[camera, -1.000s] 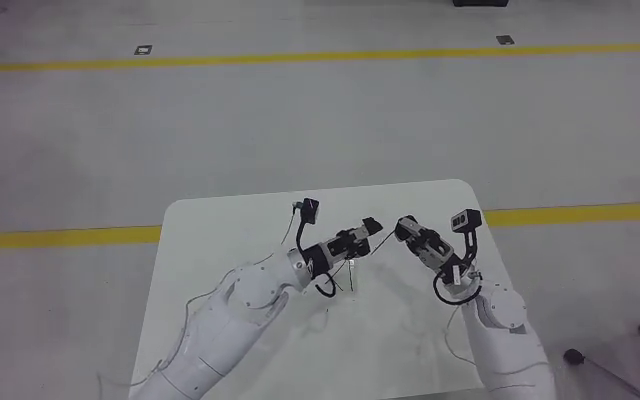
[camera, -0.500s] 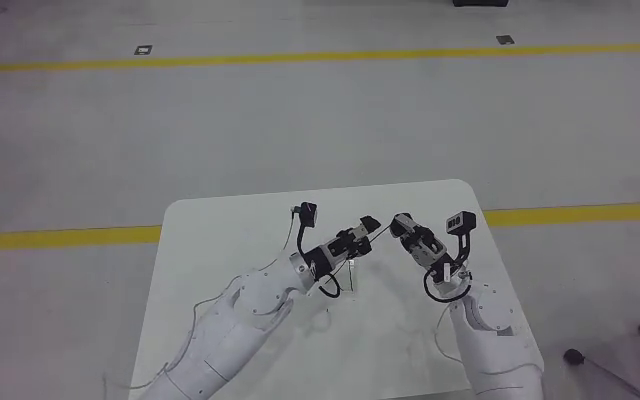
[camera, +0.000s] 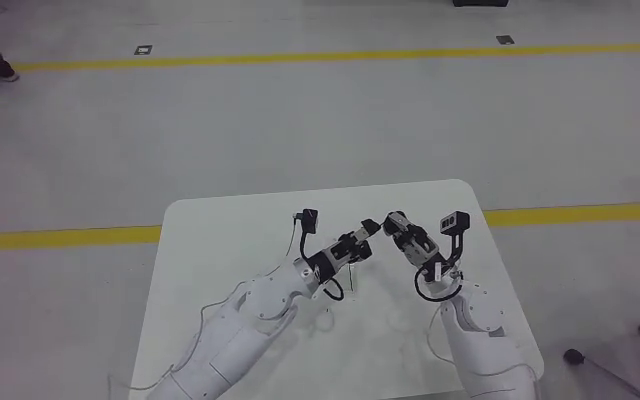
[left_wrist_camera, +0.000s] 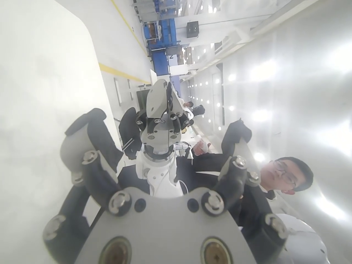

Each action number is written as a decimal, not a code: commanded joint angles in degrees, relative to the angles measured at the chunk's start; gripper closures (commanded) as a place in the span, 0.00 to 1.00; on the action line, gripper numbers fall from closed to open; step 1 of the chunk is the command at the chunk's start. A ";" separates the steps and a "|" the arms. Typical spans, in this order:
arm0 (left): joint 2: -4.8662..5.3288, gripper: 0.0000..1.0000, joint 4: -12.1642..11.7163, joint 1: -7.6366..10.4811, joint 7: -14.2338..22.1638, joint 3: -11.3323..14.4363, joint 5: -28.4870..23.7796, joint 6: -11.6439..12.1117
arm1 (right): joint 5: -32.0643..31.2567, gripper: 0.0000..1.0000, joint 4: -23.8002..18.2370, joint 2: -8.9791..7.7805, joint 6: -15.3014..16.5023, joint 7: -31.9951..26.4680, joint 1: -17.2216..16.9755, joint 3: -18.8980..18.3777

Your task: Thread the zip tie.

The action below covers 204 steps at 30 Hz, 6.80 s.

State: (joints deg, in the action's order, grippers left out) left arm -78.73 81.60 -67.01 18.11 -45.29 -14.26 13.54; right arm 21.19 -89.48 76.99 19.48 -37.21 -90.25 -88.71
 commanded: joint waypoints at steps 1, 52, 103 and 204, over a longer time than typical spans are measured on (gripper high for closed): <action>-0.07 0.14 -0.11 0.10 -0.16 0.11 0.11 -0.01 | -0.92 1.00 0.21 0.08 0.00 0.56 0.15 0.16; 0.00 0.56 2.15 -0.98 -0.97 -1.05 2.25 -2.55 | -15.44 1.00 -3.02 0.65 0.00 1.97 -2.08 -0.84; -0.47 0.89 1.25 -0.36 -0.68 -0.97 1.24 -3.84 | -17.51 1.00 -4.80 0.44 0.00 2.78 -2.24 -0.08; 5.68 1.00 15.25 -9.72 1.42 -18.96 30.10 -10.91 | -25.31 0.00 -4.38 -2.25 -19.56 -15.53 2.99 0.18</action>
State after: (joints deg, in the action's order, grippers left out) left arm -73.04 96.88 -76.69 19.86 -64.31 15.86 2.57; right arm -2.18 -93.30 74.83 0.58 -52.60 -87.71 -89.40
